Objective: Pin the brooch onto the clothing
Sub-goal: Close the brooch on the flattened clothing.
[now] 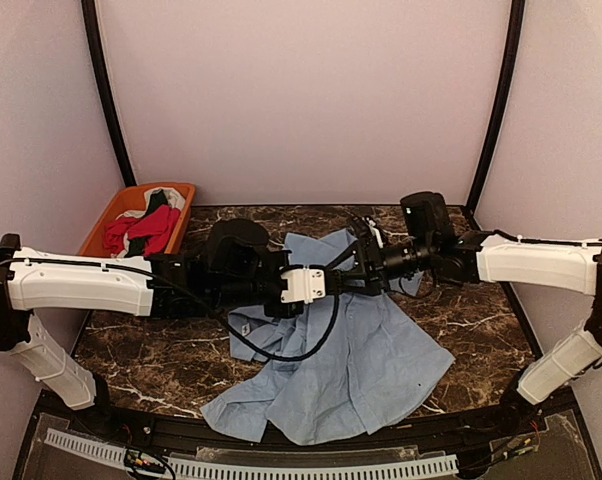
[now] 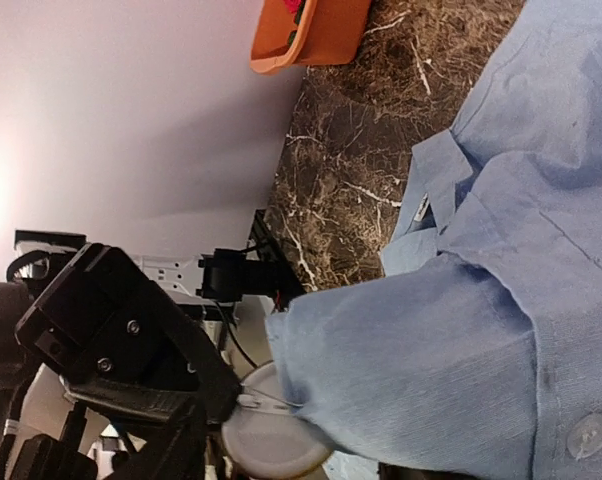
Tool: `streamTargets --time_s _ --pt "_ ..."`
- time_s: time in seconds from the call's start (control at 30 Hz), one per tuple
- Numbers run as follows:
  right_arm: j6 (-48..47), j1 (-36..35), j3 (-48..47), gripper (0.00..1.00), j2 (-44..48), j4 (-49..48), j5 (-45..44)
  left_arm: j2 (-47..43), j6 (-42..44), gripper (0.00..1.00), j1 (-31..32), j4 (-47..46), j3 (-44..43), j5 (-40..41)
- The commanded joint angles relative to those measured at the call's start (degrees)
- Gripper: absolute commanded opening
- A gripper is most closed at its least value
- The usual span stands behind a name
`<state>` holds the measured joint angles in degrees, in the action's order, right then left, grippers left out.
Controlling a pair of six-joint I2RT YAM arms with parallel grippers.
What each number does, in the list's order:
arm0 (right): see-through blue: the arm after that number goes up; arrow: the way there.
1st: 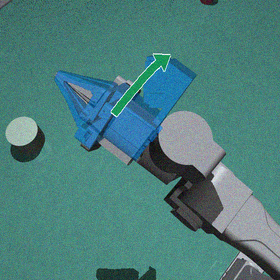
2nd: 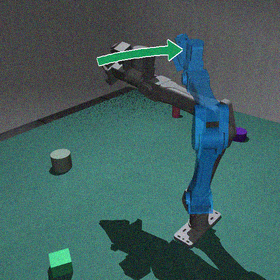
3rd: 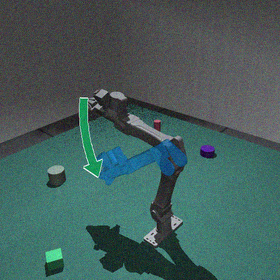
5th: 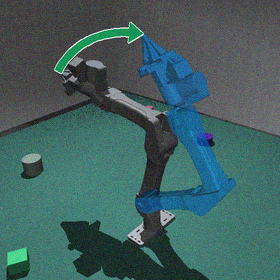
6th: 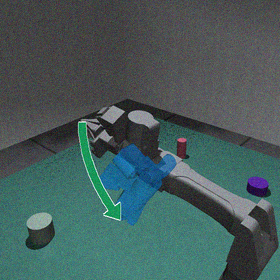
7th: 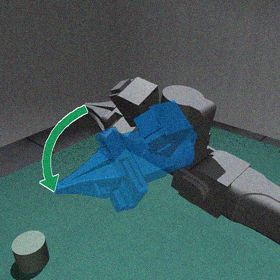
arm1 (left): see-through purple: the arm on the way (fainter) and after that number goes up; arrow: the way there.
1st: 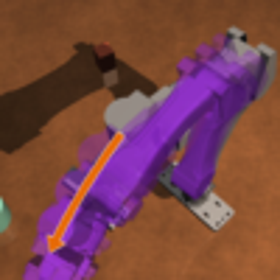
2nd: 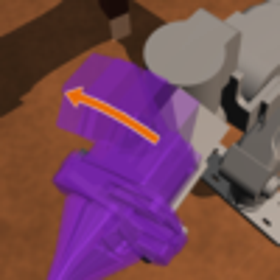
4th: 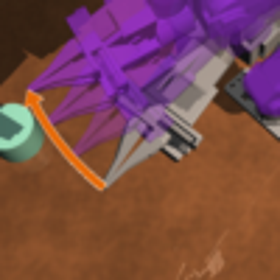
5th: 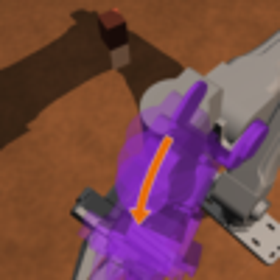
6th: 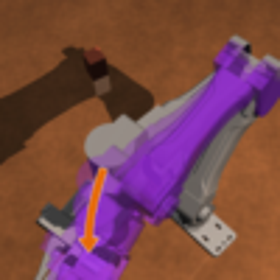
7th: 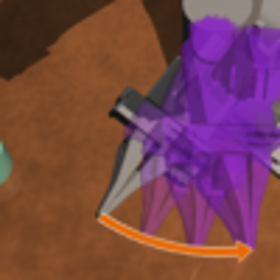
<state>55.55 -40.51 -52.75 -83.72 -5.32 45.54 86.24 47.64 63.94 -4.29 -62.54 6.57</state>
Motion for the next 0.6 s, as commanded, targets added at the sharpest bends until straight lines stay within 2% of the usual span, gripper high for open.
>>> streamTargets --time_s 0.0,0.1,0.13,0.17,0.23,0.37,0.43,0.5,0.57 --pt "-25.5 -0.6 -9.8 0.64 5.7 21.4 0.6 -0.5 -4.5 0.01 0.2 0.9 -0.4 -2.0" --pt "-34.8 1.0 -11.8 0.70 8.8 27.9 -2.4 -1.0 -9.4 0.04 -0.2 1.6 -0.8 -4.1" --pt "-37.5 1.1 -12.6 0.88 9.6 29.8 -3.7 -1.0 -10.8 0.05 -0.6 1.9 -0.9 -4.7" --pt "-39.9 1.1 -13.5 0.98 10.2 31.3 -5.0 -1.0 -13.1 0.07 -0.7 1.9 -0.8 -5.3" --pt "-44.6 0.7 -13.9 0.99 11.8 32.7 -7.1 -1.3 -15.9 0.07 -0.8 1.2 -0.1 -5.6" --pt "-51.1 0.3 -10.1 0.99 14.5 32.9 -13.2 -3.5 -19.4 0.15 -0.8 -4.3 4.9 -6.3" --pt "-53.9 -0.1 -6.8 0.99 16.2 30.3 -18.0 -4.2 -20.0 0.25 -0.8 -5.8 6.4 -8.3" --pt "-57.0 -0.3 -3.9 0.99 17.6 27.1 -22.5 -3.9 -20.4 0.31 -0.8 -6.1 6.4 -6.2" --pt "-59.7 -0.3 -1.7 0.99 18.6 23.3 -25.9 -3.1 -21.4 0.34 -1.0 -6.3 5.4 0.1"
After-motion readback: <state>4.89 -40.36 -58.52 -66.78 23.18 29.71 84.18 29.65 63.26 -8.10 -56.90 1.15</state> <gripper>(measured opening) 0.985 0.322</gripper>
